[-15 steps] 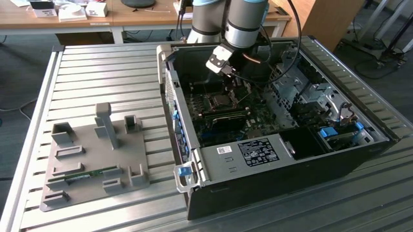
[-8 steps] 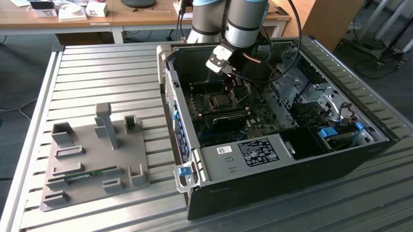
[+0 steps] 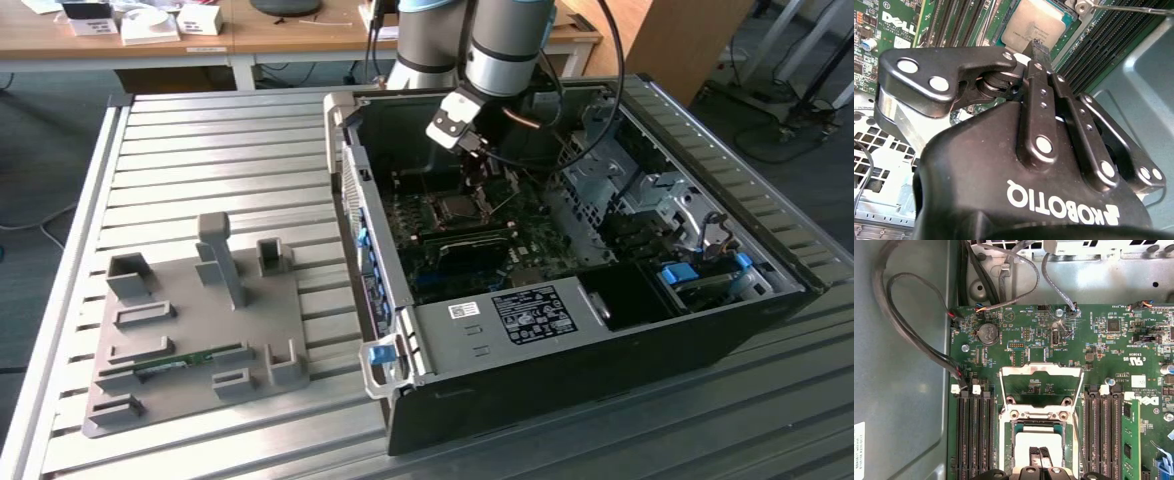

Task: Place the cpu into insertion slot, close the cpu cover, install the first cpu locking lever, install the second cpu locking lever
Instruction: 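Close the cpu cover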

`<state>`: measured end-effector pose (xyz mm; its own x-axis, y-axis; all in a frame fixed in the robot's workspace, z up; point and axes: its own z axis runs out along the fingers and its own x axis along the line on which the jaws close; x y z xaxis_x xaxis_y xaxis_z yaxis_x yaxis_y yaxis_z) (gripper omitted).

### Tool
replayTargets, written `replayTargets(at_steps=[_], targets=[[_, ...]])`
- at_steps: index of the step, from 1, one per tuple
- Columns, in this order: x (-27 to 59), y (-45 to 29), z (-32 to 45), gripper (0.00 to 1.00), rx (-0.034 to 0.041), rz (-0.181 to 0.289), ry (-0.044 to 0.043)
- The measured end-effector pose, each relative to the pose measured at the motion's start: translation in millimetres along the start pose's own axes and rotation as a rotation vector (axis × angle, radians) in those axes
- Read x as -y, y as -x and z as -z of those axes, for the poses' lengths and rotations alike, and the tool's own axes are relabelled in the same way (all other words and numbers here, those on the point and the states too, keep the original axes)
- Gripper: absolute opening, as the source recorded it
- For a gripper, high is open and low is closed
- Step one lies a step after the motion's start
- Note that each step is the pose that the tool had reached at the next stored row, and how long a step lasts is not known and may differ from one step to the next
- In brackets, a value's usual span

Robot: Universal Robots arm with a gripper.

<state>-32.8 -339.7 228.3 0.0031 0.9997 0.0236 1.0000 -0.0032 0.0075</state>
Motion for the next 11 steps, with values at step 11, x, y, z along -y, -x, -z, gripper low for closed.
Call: replayTargets(at_steps=[11], targets=[[0.0,-0.1,3.1,0.11,0.0,0.0,0.0]])
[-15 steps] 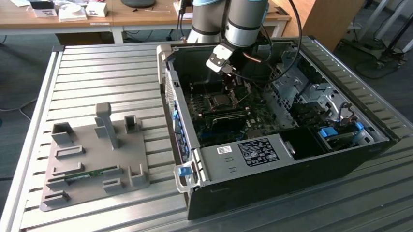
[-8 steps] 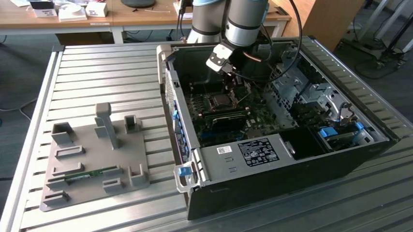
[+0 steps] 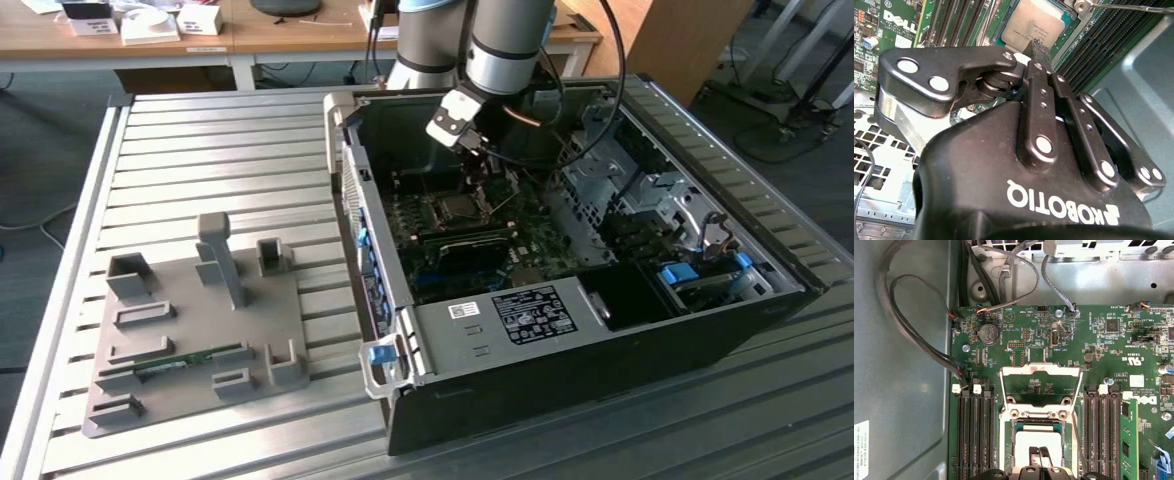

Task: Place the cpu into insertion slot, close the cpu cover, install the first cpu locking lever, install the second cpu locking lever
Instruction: 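Close the cpu cover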

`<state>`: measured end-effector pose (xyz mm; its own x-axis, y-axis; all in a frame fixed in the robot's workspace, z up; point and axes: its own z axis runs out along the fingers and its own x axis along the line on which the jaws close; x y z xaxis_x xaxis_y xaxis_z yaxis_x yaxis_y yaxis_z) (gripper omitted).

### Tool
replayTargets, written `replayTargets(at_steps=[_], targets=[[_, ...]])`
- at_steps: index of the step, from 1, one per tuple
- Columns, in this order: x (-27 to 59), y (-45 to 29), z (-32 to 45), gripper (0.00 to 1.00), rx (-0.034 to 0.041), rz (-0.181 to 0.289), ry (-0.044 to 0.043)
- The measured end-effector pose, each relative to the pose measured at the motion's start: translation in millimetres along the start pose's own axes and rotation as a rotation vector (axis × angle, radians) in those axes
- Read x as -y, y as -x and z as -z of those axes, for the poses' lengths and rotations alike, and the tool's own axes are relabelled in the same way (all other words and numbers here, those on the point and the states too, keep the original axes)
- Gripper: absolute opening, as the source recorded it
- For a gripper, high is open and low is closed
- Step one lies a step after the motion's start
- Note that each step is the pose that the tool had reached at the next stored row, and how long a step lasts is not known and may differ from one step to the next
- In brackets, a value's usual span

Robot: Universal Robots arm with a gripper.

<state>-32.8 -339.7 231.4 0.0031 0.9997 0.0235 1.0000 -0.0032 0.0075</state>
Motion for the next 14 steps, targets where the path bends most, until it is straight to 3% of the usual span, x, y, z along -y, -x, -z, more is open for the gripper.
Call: replayTargets(at_steps=[14], targets=[[-0.1,-0.3,10.7,0.11,-0.0001,0.0,0.0]])
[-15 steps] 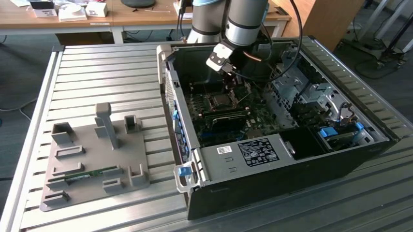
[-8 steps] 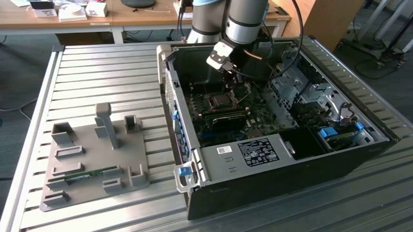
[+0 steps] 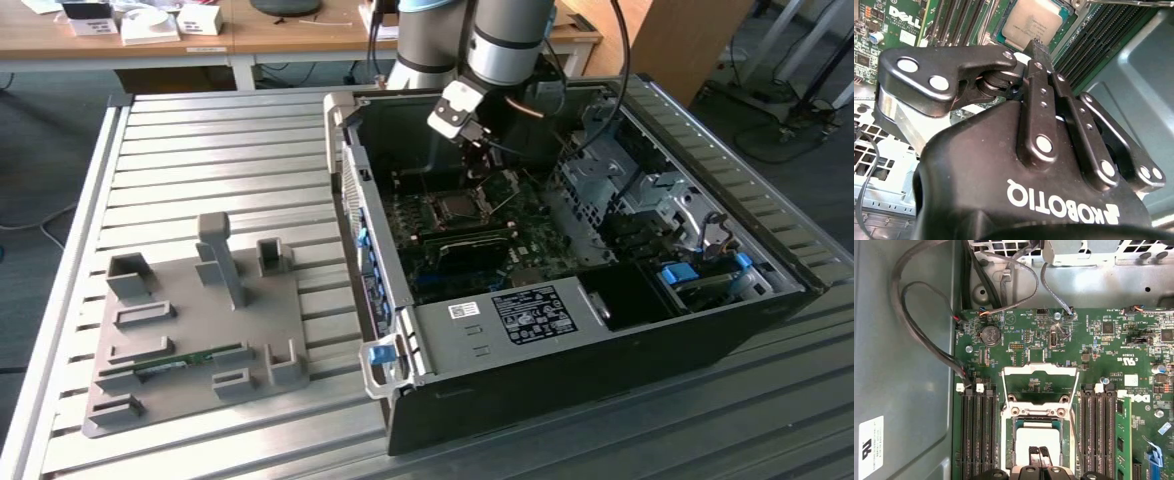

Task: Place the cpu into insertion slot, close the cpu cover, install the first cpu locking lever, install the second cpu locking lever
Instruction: 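Close the cpu cover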

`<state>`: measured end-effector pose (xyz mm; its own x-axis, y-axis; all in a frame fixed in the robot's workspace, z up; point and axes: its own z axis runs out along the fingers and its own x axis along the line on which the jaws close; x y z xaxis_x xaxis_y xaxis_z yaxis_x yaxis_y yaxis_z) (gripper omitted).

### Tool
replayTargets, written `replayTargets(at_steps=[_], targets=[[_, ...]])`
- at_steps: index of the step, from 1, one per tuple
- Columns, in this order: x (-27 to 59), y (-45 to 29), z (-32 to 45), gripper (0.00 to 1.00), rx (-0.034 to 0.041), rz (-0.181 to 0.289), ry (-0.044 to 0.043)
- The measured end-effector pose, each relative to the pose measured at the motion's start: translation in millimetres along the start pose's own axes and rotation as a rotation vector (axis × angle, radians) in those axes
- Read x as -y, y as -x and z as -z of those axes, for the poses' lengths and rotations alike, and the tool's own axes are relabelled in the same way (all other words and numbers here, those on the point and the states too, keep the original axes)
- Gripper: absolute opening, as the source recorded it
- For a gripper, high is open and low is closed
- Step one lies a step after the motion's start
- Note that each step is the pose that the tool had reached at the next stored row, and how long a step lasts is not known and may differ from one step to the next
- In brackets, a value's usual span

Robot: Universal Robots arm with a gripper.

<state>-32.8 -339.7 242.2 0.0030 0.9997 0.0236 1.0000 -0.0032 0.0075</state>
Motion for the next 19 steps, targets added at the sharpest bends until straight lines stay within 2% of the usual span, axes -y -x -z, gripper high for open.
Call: replayTargets(at_steps=[12,19], targets=[[-0.1,-0.4,15.8,0.11,0.0,0.0,0.0001],[-0.2,-0.4,18.5,0.11,-0.0001,0.0,0.0001]])
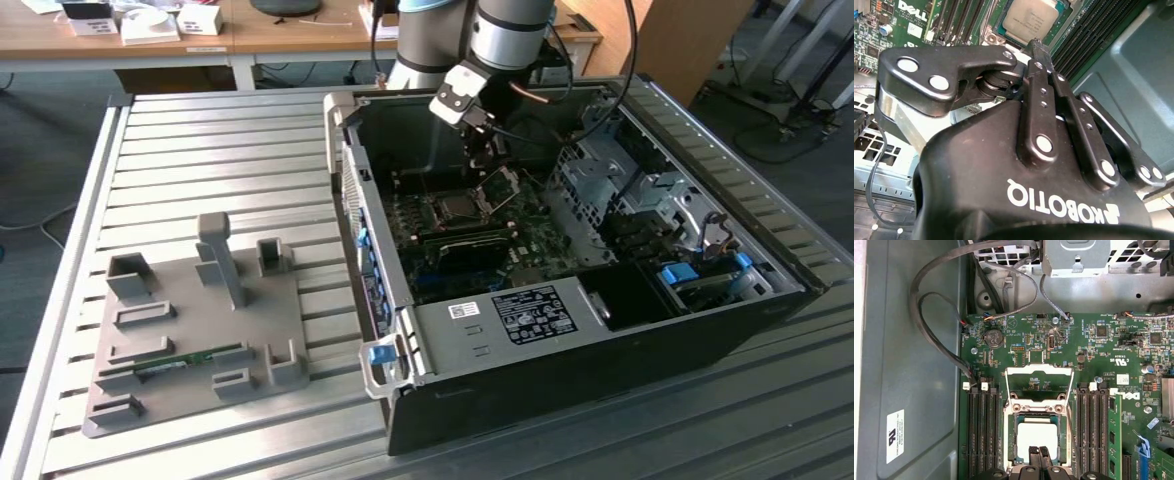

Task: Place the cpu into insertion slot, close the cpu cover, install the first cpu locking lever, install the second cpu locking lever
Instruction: 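Close the cpu cover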

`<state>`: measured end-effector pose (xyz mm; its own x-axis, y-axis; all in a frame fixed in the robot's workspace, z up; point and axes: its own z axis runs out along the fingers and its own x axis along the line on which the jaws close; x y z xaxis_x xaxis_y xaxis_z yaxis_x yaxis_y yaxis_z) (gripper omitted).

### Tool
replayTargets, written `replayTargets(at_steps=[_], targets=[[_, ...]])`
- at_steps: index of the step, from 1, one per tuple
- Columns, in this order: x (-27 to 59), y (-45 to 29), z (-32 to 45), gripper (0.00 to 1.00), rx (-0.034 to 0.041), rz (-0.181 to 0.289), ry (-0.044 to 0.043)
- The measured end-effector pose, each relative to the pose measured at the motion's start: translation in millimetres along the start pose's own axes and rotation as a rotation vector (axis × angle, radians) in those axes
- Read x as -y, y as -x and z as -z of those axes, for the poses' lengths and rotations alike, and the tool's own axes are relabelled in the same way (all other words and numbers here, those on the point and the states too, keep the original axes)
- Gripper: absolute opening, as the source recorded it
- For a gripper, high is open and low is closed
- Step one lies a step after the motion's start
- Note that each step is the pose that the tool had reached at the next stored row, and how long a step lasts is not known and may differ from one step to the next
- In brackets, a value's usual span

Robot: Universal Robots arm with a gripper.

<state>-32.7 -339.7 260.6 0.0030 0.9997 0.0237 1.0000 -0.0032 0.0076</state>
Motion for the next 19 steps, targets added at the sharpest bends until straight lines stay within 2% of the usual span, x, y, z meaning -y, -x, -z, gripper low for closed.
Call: replayTargets(at_steps=[15,19], targets=[[-5.1,0.0,0.0,0.11,0.0001,0.0,0.0],[-9.2,0.0,0.0,0.11,0.0001,0.0,0.0]])
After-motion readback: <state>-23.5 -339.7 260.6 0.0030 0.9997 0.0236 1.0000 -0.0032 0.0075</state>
